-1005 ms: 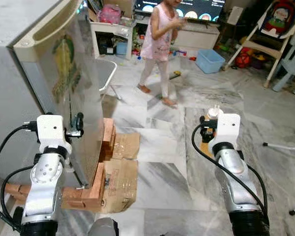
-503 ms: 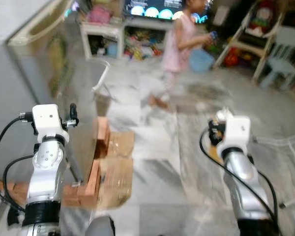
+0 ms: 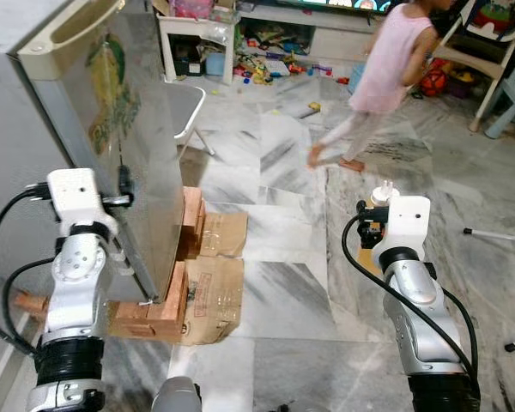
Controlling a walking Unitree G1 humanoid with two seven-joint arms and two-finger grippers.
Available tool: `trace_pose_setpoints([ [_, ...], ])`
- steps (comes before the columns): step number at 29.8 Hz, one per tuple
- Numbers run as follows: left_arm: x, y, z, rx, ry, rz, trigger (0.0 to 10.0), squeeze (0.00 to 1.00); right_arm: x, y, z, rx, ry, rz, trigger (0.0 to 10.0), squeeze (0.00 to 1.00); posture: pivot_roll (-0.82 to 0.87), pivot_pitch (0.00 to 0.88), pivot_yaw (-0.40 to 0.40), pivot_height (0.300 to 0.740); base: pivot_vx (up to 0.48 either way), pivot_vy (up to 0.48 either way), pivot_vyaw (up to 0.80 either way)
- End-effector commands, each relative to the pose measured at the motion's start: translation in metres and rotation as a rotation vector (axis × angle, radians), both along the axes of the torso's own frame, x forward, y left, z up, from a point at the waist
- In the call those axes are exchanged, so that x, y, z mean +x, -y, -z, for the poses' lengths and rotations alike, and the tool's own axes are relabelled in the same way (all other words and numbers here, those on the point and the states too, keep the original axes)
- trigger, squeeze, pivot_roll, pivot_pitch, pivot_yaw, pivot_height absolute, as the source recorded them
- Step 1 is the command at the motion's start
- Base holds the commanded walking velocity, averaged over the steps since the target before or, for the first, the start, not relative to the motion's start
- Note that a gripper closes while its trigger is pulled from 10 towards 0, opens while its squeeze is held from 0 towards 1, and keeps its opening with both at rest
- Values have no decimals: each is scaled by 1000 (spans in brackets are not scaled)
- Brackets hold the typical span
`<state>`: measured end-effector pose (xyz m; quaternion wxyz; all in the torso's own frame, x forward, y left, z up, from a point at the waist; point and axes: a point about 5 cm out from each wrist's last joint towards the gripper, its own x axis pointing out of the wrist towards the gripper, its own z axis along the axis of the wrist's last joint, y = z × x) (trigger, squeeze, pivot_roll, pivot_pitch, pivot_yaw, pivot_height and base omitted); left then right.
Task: Restocking fridge
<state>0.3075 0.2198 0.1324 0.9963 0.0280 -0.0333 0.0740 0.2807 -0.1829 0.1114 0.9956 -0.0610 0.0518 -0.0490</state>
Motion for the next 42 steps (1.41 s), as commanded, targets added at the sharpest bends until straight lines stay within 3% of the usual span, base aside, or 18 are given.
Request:
trace_pose_setpoints([
  [1, 5, 7, -2, 6, 4, 43, 10000, 0, 1, 4, -6, -7, 21, 16, 10000, 0, 44, 9, -88, 740, 0, 0, 0],
  [7, 17, 1, -1, 32, -32, -12, 10000, 0, 0, 3, -5, -6, 16, 21, 10000, 0, 40, 6, -84, 740, 0, 0, 0],
  [11, 24, -7, -2, -2, -44, -82, 10000, 0, -1, 4, -5, -9, 15, 24, 10000, 0, 38, 3, -82, 740, 0, 0, 0],
  [21, 33, -4, -6, -13, -32, -64, 10000, 0, -2, 4, -4, -4, 17, 37, 10000, 0, 33, 0, -68, 740, 0, 0, 0],
  [31, 54, 43, -19, 3, -25, 205, 10000, 0, 0, 3, -4, 2, 17, 41, 10000, 0, 40, 0, -66, 740, 0, 0, 0],
  [34, 55, 86, -30, 41, 1, 442, 10000, 0, -7, 7, 1, -8, -12, 73, 10000, 0, 41, 0, -65, 740, 0, 0, 0],
  [35, 55, 86, -30, 41, 1, 442, 10000, 0, -7, 7, 1, -8, -12, 73, 10000, 0, 41, 0, -65, 740, 0, 0, 0],
  [37, 45, 125, -40, 35, 32, 635, 10000, 0, -15, 16, 9, -16, -55, 127, 10000, 0, 42, 0, -64, 740, 0, 0, 0],
  [38, 41, 137, -42, 39, 42, 687, 10000, 0, -17, 19, 11, -18, -66, 141, 10000, 0, 42, 0, -64, 740, 0, 0, 0],
  [42, 32, 158, -36, 59, 43, 755, 10000, 0, -19, 22, 14, -19, -73, 154, 10000, 0, 36, 0, -57, 740, 0, 0, 0],
])
